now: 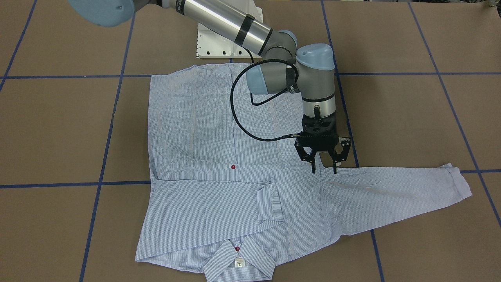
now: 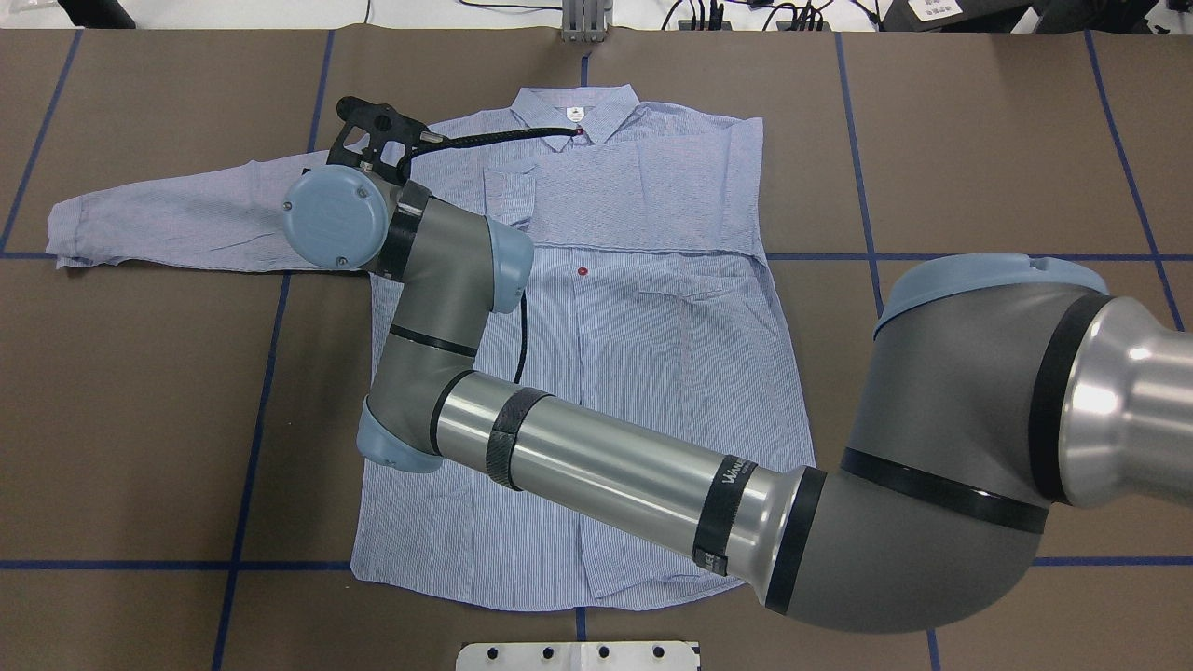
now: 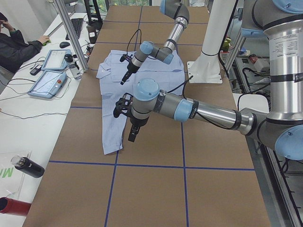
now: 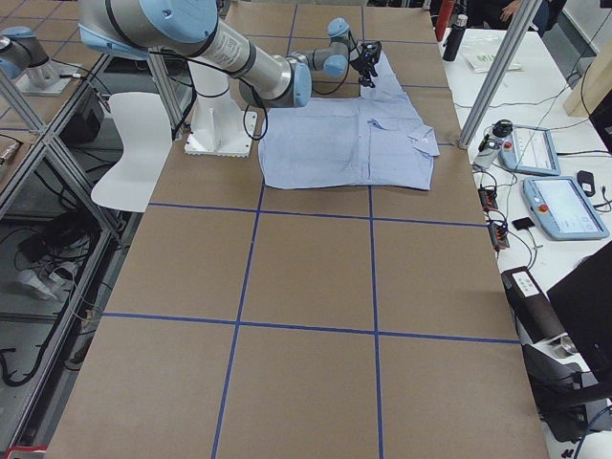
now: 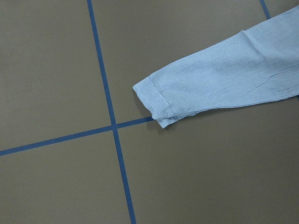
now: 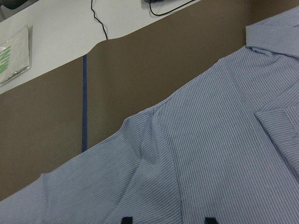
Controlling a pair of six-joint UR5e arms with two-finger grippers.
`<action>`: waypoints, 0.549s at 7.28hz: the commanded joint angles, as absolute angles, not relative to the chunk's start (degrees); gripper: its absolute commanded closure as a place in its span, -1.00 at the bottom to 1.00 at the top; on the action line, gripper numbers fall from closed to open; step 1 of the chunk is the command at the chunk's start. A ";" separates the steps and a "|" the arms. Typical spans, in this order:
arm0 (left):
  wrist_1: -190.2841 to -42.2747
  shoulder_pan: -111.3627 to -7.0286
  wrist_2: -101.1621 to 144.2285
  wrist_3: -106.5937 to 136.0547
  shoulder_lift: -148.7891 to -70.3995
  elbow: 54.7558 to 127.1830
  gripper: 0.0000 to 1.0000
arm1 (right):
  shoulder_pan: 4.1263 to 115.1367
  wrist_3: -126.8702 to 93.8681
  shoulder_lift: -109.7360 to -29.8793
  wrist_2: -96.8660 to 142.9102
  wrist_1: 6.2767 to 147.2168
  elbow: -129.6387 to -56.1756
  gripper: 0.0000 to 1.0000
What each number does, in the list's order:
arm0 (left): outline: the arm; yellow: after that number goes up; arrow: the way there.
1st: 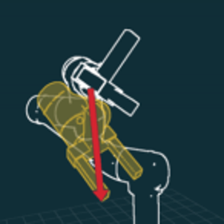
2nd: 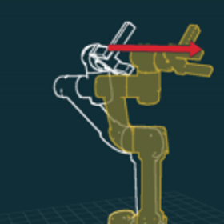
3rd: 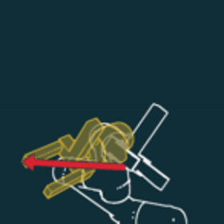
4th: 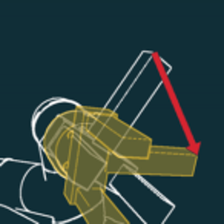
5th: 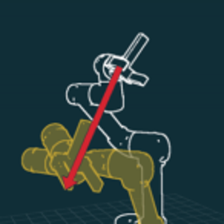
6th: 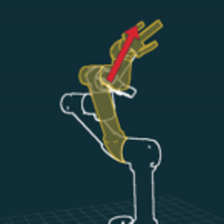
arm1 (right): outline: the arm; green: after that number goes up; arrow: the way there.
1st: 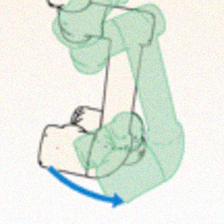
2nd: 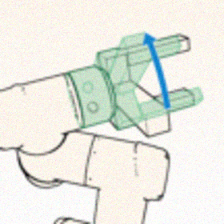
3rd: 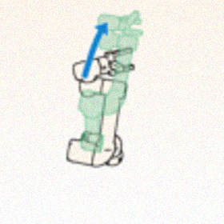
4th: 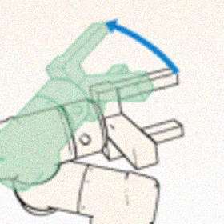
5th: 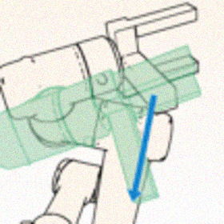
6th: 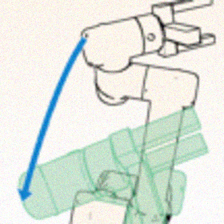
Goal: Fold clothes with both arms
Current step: 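Lay the sleeve across the chest below the collar with the right gripper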
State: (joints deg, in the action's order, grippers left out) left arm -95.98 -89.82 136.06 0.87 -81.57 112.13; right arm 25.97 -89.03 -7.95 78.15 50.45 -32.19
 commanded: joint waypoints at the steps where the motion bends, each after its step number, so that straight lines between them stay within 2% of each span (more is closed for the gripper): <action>1: -96.06 -89.74 136.05 0.97 -81.65 111.97 -1.00 | 29.85 -88.95 -9.66 84.68 50.36 -32.17 -0.38; 4: -96.06 -89.74 136.05 0.97 -81.65 112.06 -1.00 | 32.08 -88.42 -14.75 88.42 50.27 -32.34 -0.40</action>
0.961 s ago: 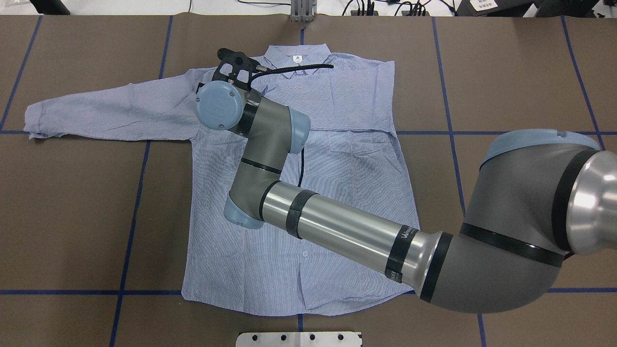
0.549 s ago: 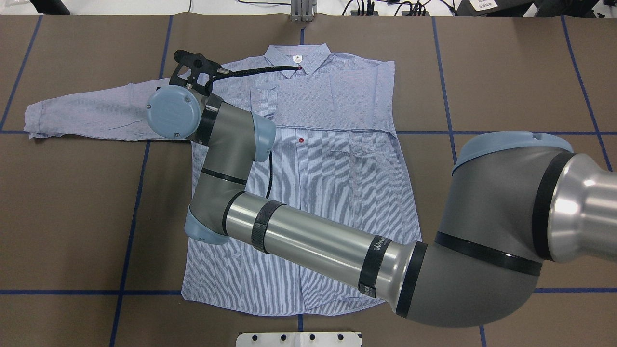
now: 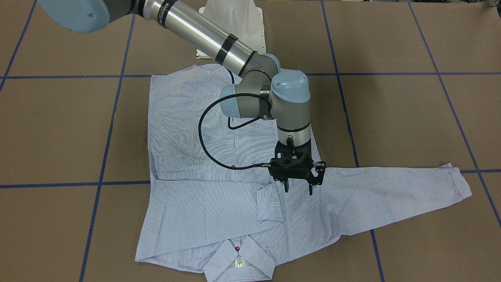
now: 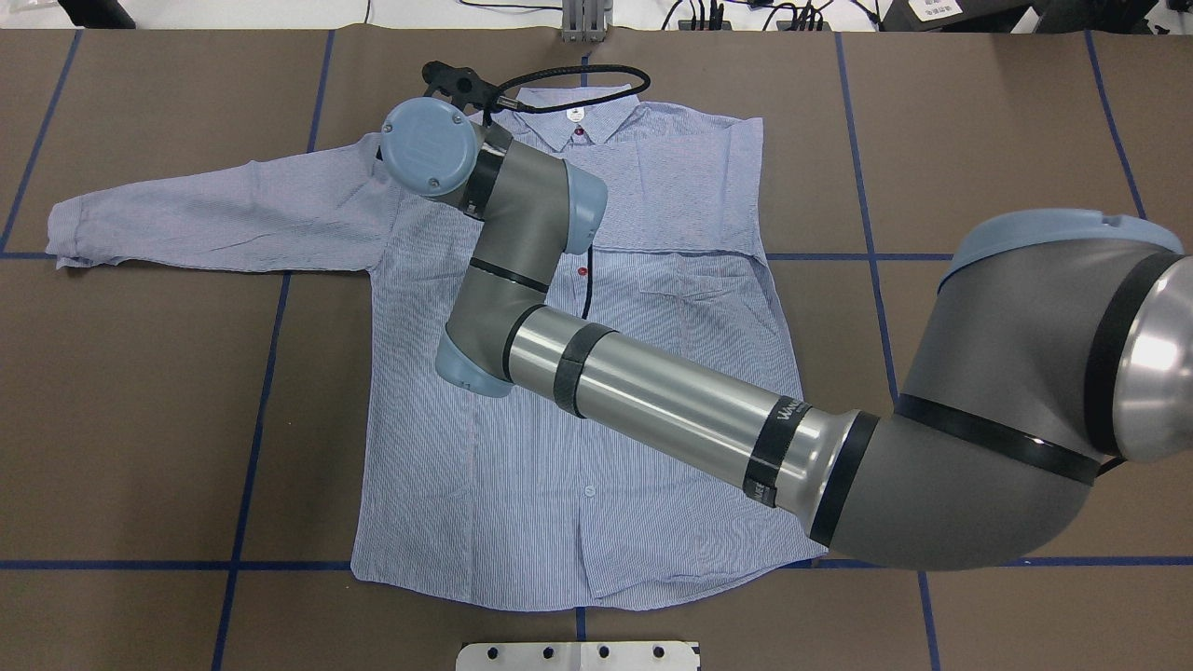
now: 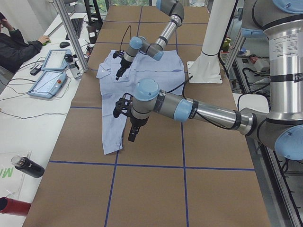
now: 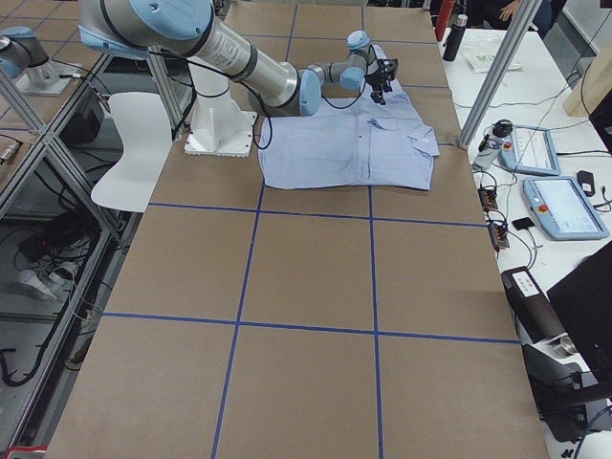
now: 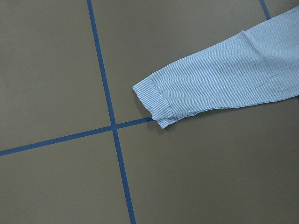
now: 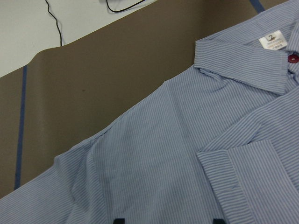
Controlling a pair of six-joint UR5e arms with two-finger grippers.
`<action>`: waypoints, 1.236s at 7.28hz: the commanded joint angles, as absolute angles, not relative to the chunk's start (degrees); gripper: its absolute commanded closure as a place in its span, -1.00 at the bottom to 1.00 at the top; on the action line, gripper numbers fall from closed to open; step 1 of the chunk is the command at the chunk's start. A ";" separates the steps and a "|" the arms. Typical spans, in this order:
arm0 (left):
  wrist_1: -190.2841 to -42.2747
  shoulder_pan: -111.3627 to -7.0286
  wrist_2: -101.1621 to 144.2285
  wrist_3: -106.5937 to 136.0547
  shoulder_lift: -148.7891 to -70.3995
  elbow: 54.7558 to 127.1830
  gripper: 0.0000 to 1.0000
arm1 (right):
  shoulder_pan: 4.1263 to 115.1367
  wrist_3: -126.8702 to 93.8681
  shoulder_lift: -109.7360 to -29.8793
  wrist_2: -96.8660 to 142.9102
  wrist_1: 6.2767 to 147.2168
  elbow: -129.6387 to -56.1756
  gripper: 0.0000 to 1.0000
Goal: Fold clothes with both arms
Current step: 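Lay the sleeve across the chest below the collar with the right gripper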
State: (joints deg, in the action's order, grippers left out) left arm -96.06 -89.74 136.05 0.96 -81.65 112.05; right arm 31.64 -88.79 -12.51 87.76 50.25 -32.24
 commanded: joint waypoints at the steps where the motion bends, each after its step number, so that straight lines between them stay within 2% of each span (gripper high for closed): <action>1: -96.06 -89.74 136.05 0.97 -81.74 112.15 -1.00 | 32.08 -86.94 -16.07 88.07 50.27 -32.34 -0.38; 7: -96.06 -89.74 136.05 0.97 -81.74 112.24 -1.00 | 31.99 -81.56 -16.88 86.84 55.99 -33.66 -0.38; 8: -96.06 -89.74 136.05 0.97 -81.74 112.15 -1.00 | 31.56 -81.82 -16.88 85.79 55.99 -33.66 -0.29; 9: -96.06 -89.74 136.05 0.97 -81.74 112.15 -1.00 | 31.55 -82.26 -16.61 85.69 55.90 -33.66 0.07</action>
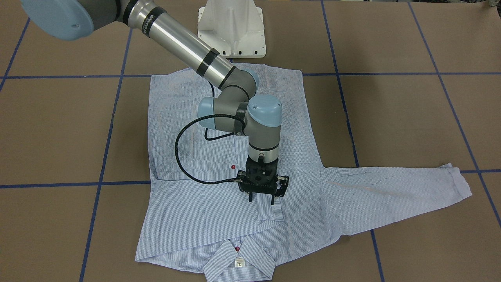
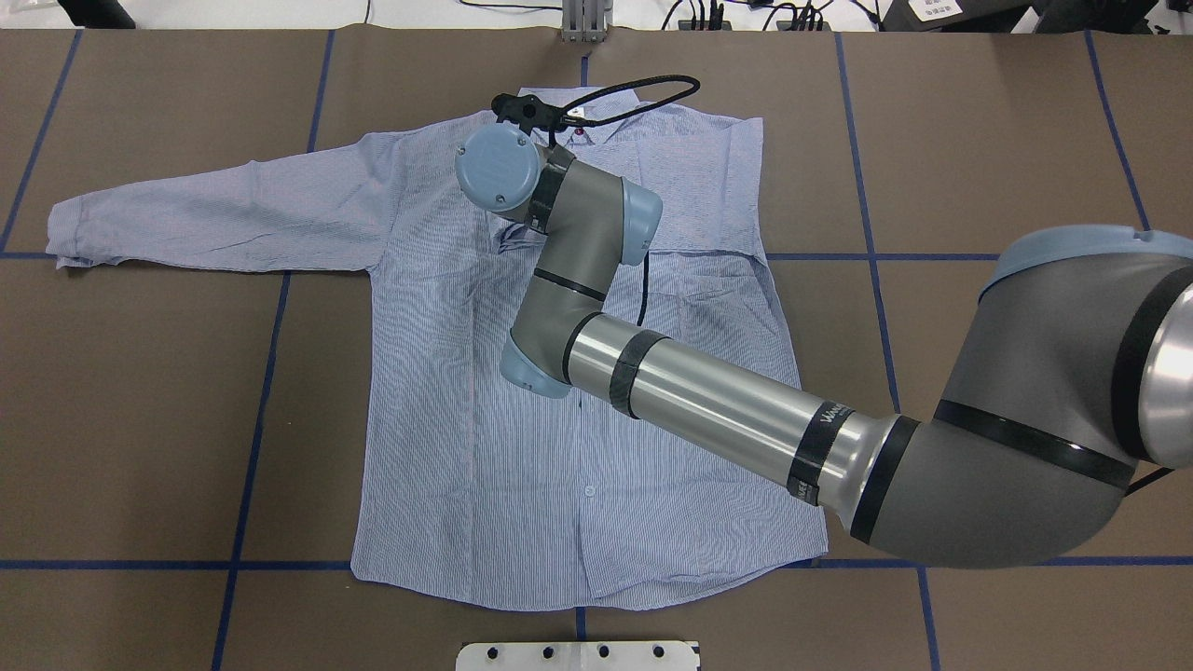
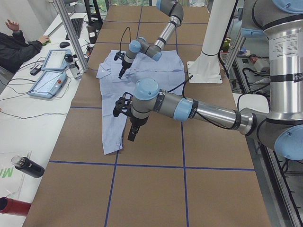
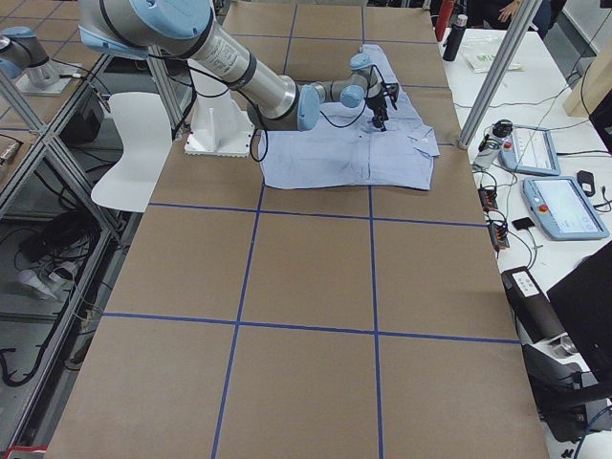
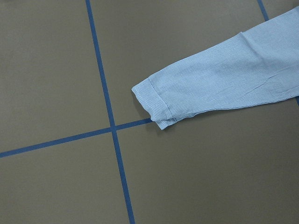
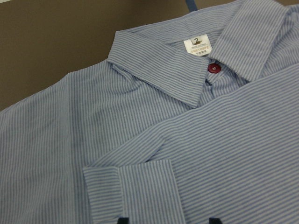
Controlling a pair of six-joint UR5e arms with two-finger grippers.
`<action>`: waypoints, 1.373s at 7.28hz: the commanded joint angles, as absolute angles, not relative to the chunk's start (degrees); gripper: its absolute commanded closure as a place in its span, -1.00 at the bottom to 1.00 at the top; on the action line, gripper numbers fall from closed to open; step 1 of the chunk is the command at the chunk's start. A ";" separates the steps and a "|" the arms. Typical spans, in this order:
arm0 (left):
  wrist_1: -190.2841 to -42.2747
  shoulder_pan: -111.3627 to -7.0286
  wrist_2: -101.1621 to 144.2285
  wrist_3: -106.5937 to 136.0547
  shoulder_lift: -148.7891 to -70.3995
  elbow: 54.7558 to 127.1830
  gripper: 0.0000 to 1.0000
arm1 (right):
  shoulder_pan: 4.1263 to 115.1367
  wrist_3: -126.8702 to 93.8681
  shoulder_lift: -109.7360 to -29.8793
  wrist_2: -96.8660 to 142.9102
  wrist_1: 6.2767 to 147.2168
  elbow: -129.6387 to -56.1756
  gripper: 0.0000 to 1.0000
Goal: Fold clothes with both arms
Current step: 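Lay the sleeve across the chest below the collar with the right gripper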
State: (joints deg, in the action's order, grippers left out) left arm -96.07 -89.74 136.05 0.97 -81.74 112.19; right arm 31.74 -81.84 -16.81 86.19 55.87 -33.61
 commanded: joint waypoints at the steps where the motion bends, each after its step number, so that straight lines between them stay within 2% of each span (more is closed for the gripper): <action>1: -96.06 -89.74 136.05 0.97 -81.74 112.15 -1.00 | 30.86 -84.27 -16.61 84.91 55.90 -33.75 0.29; 3: -96.15 -89.74 135.97 0.97 -81.74 111.62 -1.00 | 30.32 -85.34 -16.17 84.20 55.81 -33.75 1.00; 7: -96.07 -89.82 135.97 0.88 -81.56 111.97 -1.00 | 29.01 -85.25 -12.93 83.41 55.72 -33.84 0.95; 8: -96.06 -89.82 135.88 0.79 -81.56 111.97 -1.00 | 28.39 -85.25 -11.53 82.36 55.72 -33.66 -0.04; 9: -96.06 -89.82 135.88 0.79 -81.56 112.06 -1.00 | 27.61 -85.25 -9.69 81.66 55.64 -33.05 -0.50; 10: -96.06 -89.91 135.97 0.79 -81.56 112.15 -1.00 | 27.51 -85.25 -8.71 81.65 55.63 -32.52 -0.55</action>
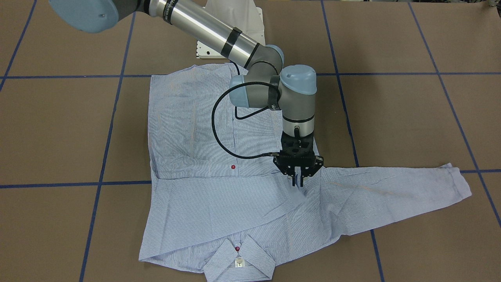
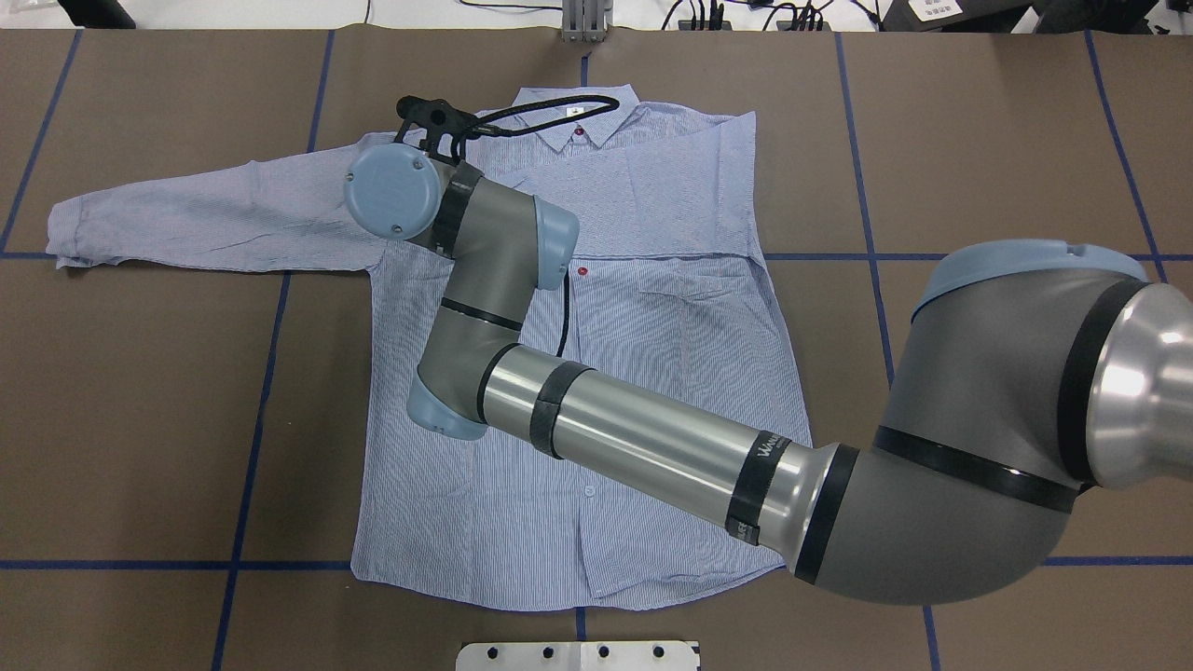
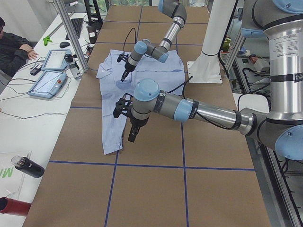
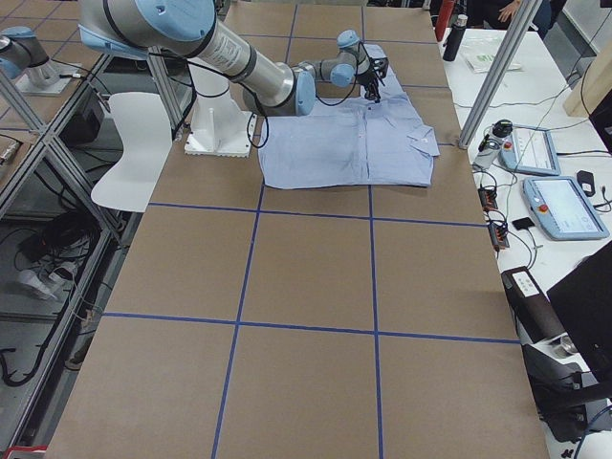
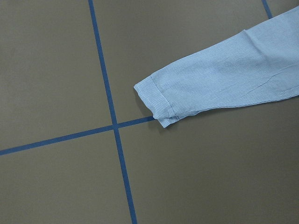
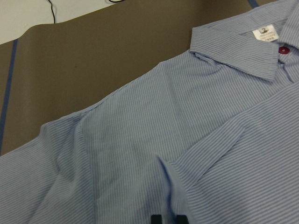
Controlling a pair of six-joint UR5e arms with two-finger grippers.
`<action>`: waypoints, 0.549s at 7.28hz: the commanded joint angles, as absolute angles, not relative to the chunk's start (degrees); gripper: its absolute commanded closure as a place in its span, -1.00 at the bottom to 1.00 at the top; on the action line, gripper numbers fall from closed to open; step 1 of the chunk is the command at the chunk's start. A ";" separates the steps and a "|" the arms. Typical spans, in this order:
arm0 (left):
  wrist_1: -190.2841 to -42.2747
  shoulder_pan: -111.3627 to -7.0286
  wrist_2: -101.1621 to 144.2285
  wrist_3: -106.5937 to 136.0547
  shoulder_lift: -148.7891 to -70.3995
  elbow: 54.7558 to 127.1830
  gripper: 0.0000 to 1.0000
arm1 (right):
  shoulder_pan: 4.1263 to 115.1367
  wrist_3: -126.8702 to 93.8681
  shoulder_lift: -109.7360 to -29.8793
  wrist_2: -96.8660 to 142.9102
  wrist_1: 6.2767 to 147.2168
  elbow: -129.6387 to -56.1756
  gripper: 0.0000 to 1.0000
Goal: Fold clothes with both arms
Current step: 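Lay the sleeve across the chest below the collar with the right gripper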
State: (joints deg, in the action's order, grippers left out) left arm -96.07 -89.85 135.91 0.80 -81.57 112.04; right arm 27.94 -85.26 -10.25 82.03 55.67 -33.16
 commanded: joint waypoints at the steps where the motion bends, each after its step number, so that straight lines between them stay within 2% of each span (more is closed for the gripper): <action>1: -96.06 -89.91 135.97 0.88 -81.56 112.24 -1.00 | 27.51 -85.25 -8.53 81.65 55.63 -32.52 -0.55; 4: -98.33 -89.56 136.14 3.23 -83.75 109.97 -1.00 | 30.04 -84.56 -8.61 86.97 59.38 -33.22 -0.68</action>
